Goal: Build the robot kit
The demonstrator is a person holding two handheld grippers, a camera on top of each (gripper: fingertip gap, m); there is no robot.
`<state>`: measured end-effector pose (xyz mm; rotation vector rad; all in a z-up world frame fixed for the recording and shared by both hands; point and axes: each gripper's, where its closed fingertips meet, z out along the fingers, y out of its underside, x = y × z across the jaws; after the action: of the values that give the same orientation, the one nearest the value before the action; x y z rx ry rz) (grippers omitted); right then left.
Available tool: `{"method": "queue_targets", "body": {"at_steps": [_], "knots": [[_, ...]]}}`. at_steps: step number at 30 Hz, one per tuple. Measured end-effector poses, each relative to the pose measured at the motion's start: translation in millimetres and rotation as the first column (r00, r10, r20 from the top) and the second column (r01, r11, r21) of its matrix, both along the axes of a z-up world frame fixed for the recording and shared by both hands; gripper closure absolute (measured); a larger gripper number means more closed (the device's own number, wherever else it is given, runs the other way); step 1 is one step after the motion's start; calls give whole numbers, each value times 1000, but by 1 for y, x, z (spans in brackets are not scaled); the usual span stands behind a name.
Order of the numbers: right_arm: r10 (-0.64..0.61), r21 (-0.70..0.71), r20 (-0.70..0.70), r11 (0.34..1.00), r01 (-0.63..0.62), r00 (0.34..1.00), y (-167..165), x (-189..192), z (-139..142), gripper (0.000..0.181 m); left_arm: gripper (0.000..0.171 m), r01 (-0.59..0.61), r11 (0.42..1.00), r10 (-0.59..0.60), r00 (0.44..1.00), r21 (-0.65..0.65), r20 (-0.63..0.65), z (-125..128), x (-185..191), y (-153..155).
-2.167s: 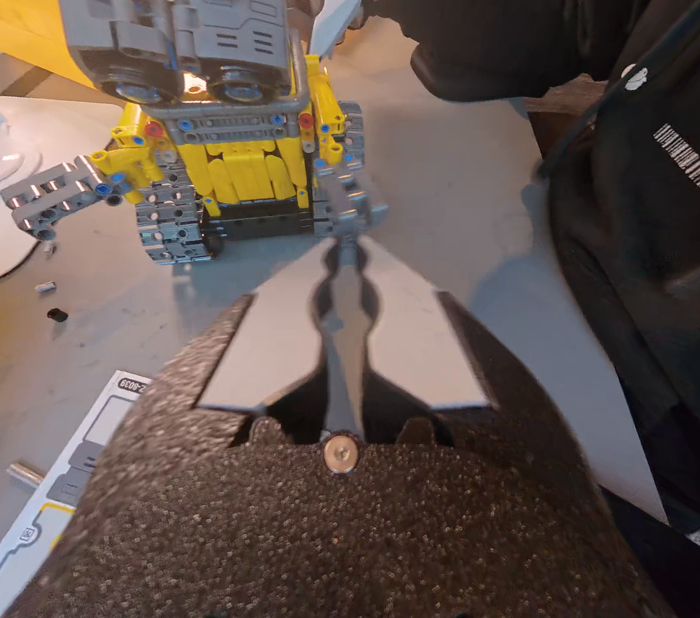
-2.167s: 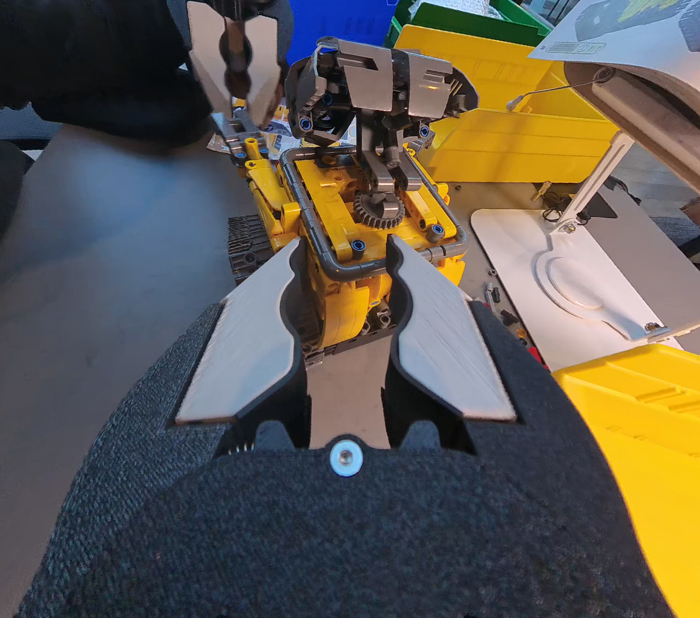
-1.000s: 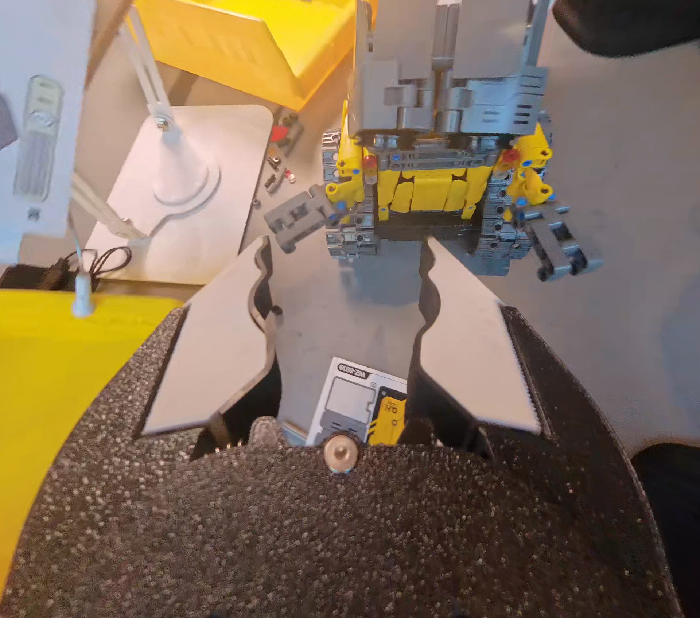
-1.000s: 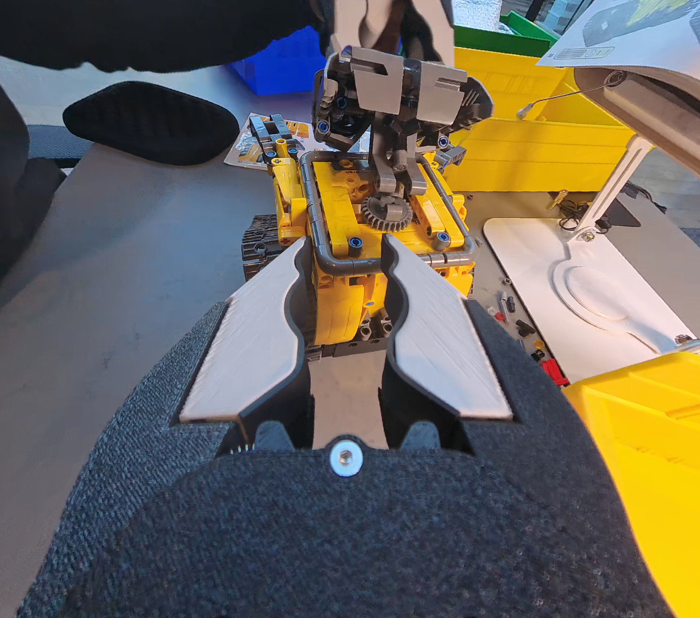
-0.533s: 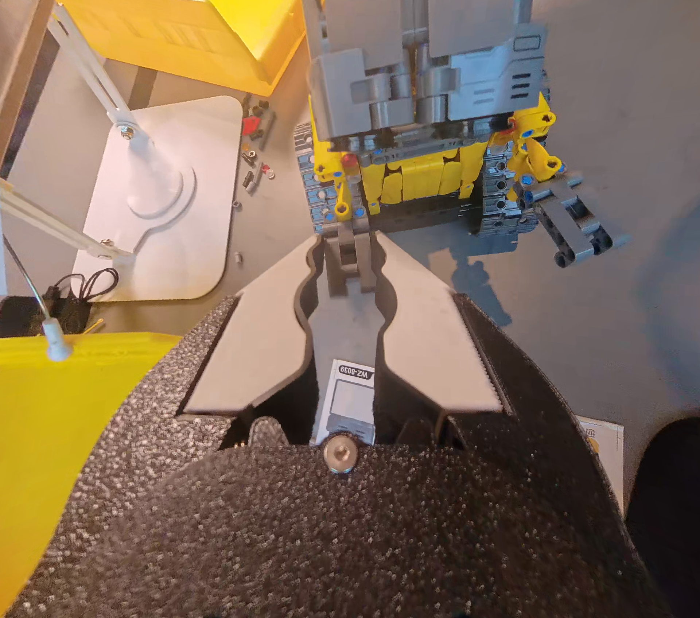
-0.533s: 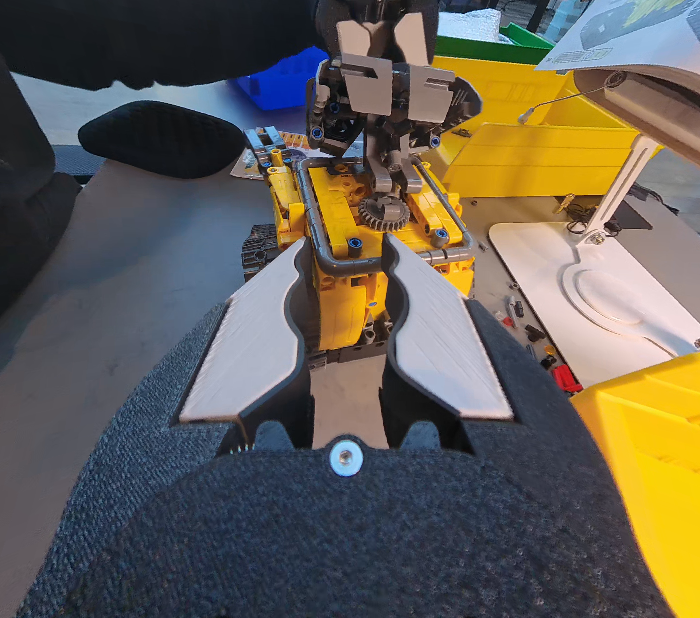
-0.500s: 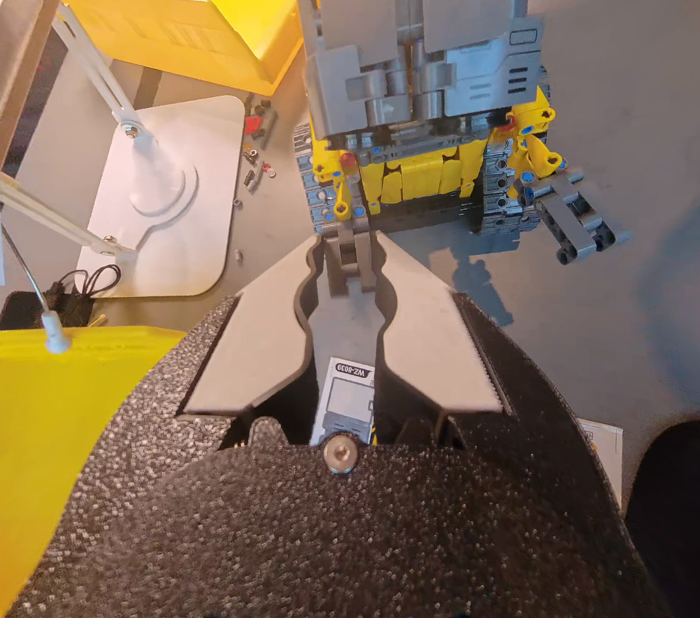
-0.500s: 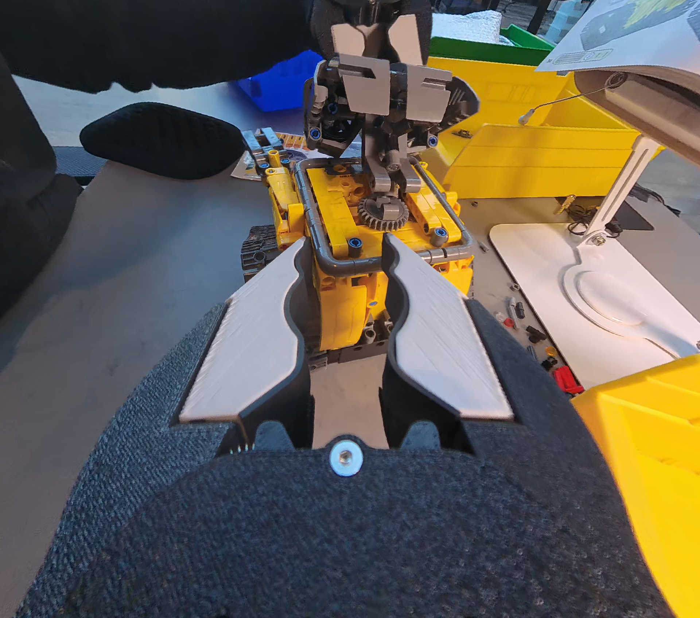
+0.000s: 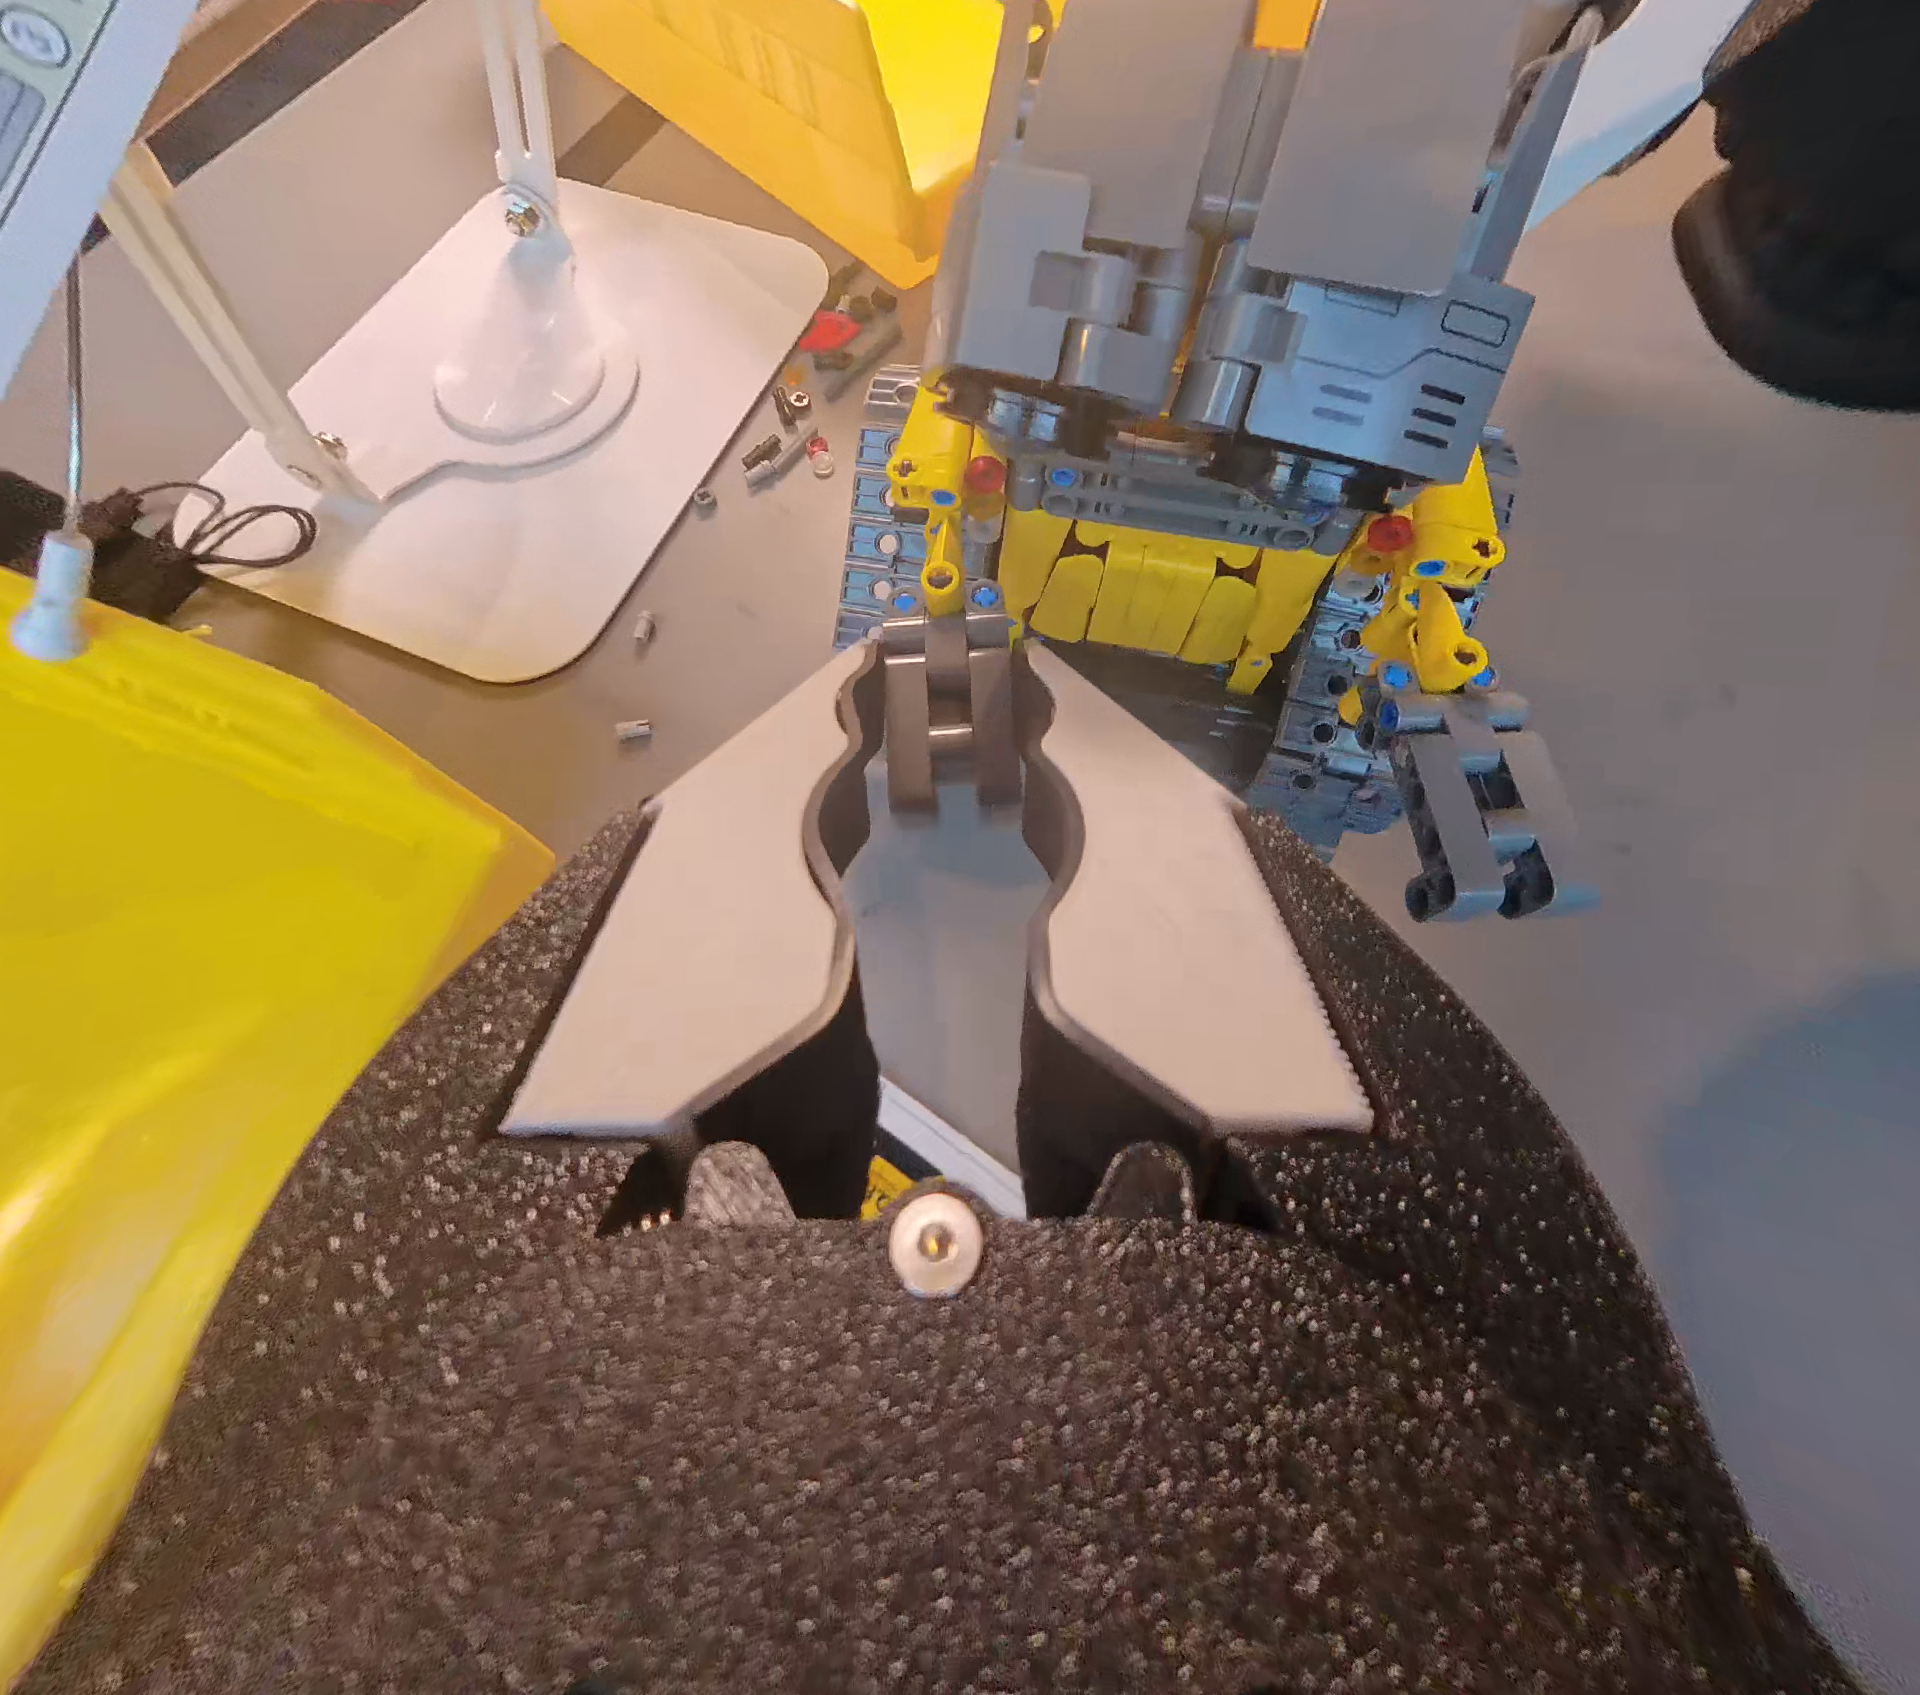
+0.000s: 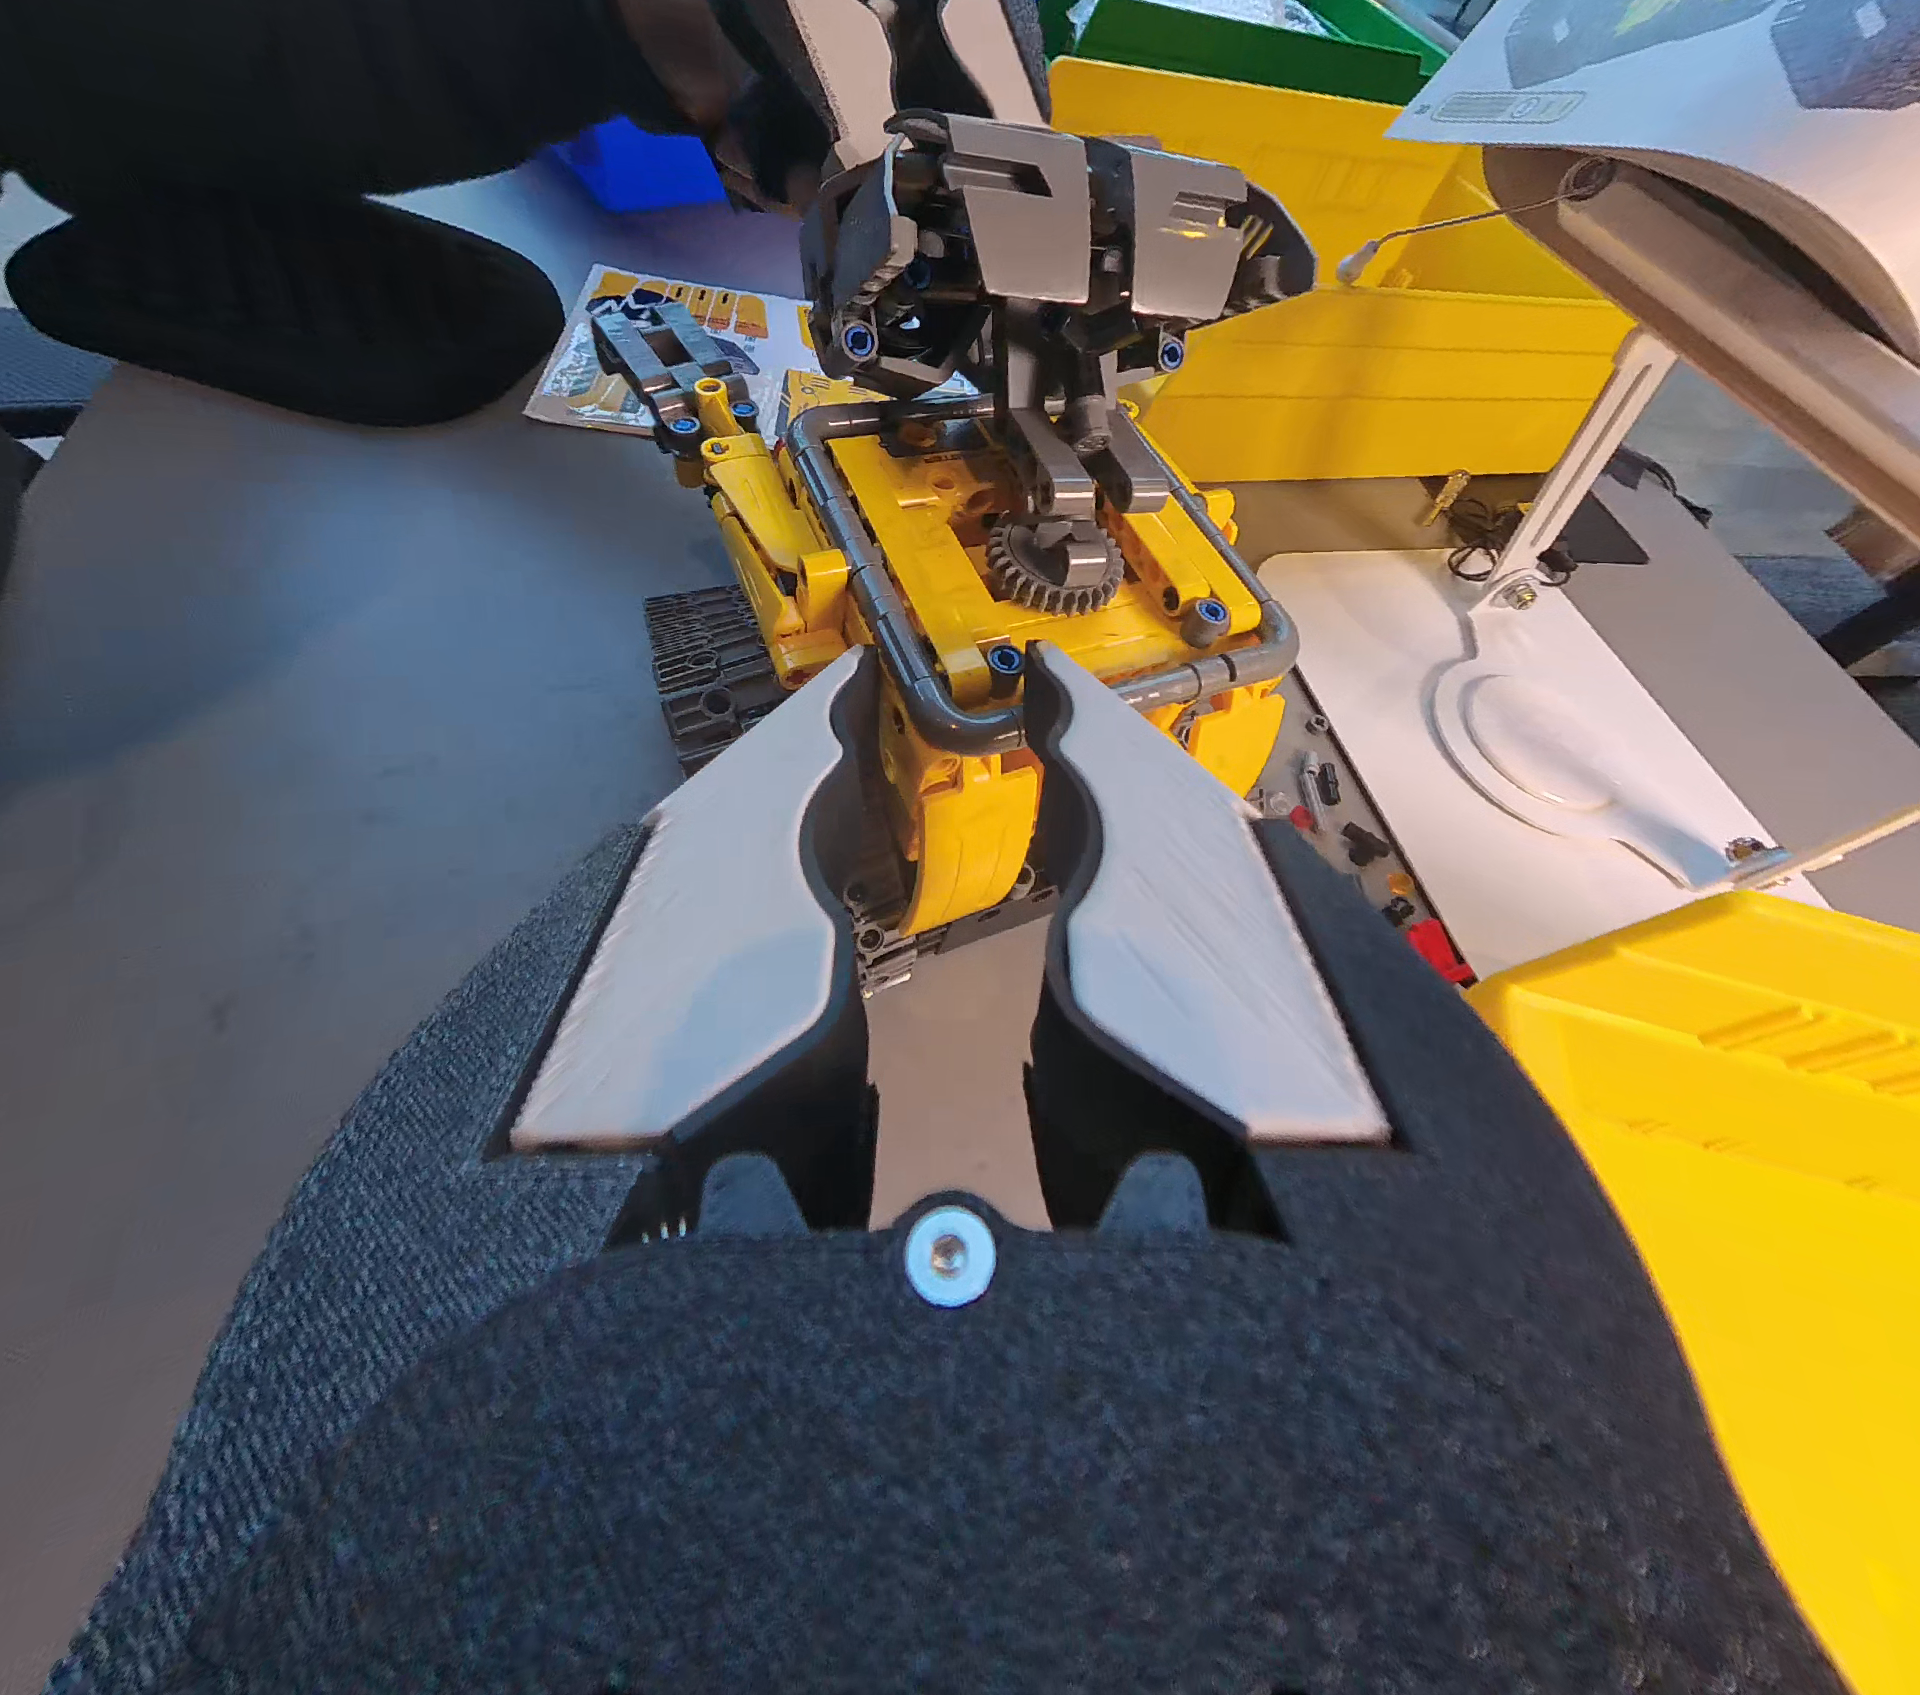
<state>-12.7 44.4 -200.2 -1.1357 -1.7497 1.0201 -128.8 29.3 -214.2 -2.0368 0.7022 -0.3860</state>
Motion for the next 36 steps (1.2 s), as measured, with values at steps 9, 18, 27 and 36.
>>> {"method": "queue_targets", "body": {"at_steps": [9,18,27,36], "knots": [[-13,6,-1,1000,13,1000,2,1,0,154,145,-56,994,51,997,92,52,9,-4,3],[33,-143,-80,989,-44,996,0,6,13,153,120,-439,834,312,875,333,371,71,-44,-13],[-336,-173,-448,942,288,829,77,-5,100,150,112,-610,677,486,790,412,373,53,-75,-27],[-596,-187,-494,784,592,633,184,-43,156,172,117,-552,705,485,833,446,266,29,-65,-17]]}}
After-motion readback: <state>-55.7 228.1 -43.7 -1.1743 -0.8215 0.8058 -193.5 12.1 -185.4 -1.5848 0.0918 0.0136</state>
